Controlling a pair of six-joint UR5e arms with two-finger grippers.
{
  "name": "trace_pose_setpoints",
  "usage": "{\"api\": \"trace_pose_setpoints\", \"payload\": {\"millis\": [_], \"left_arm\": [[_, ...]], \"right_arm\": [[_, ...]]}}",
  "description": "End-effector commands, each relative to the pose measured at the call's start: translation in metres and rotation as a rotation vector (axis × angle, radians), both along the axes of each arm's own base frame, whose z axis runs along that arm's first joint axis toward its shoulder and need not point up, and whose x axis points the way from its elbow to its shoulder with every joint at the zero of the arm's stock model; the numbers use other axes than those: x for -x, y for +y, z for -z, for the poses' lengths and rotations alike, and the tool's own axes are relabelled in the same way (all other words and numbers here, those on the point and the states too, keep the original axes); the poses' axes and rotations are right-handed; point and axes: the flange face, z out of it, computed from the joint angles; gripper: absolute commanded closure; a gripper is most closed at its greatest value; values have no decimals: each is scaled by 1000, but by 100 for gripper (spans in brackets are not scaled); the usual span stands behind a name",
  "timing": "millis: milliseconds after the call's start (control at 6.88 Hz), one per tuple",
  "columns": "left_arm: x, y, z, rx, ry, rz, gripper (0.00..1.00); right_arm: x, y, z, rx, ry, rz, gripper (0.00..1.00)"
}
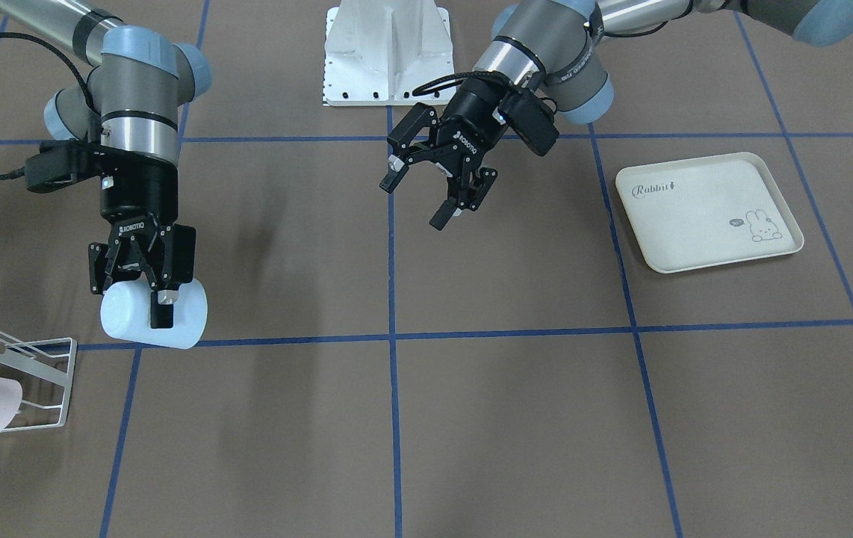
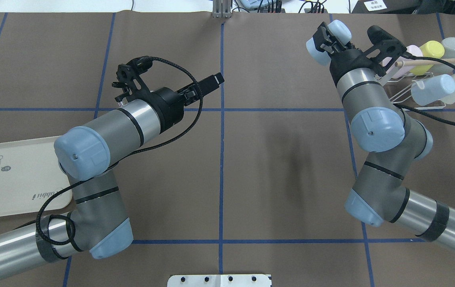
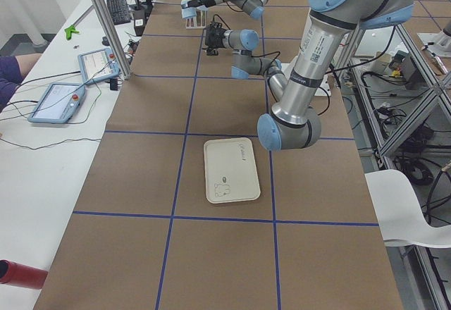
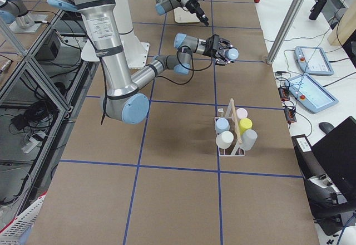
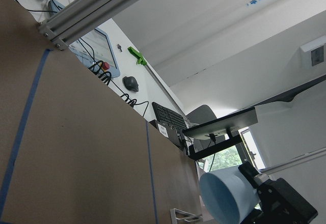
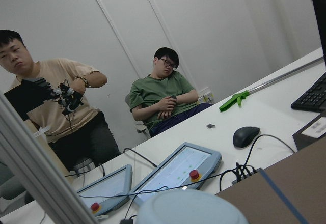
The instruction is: Transfer IKEA cup to right arm and place on rack
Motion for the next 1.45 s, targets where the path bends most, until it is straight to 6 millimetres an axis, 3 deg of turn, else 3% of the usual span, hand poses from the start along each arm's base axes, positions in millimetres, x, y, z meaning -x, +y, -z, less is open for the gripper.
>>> {"api": "trace_pose_setpoints", "payload": {"millis": [0,291,436,581,726,872,1017,1162,1307], "left_arm": [[17,5,17,69,-221,5,0],[40,2,15,76,-515,-33,0],[64,-19,3,77,-674,-135,0],[93,-44,-18,76,-801,-235,0],[109,-54,-50,62,-896,-272,0],[124,-59,-81,61,-952,-321,0],[156,-74,-95,58,-953,-378,0],[174,-81,-100,70,-923,-416,0],[174,-81,-103,73,-924,-421,0]], "right_arm": [[-21,-4,-25,56,213,-107,100],[-65,6,-78,104,407,-100,100],[-76,6,-89,118,442,-102,100],[-84,4,-95,125,469,-100,100],[-90,7,-104,136,514,-87,100],[-95,11,-116,148,537,-82,100],[-101,15,-124,157,548,-82,100],[-115,27,-139,176,572,-78,100],[-116,29,-142,179,578,-78,100]]}}
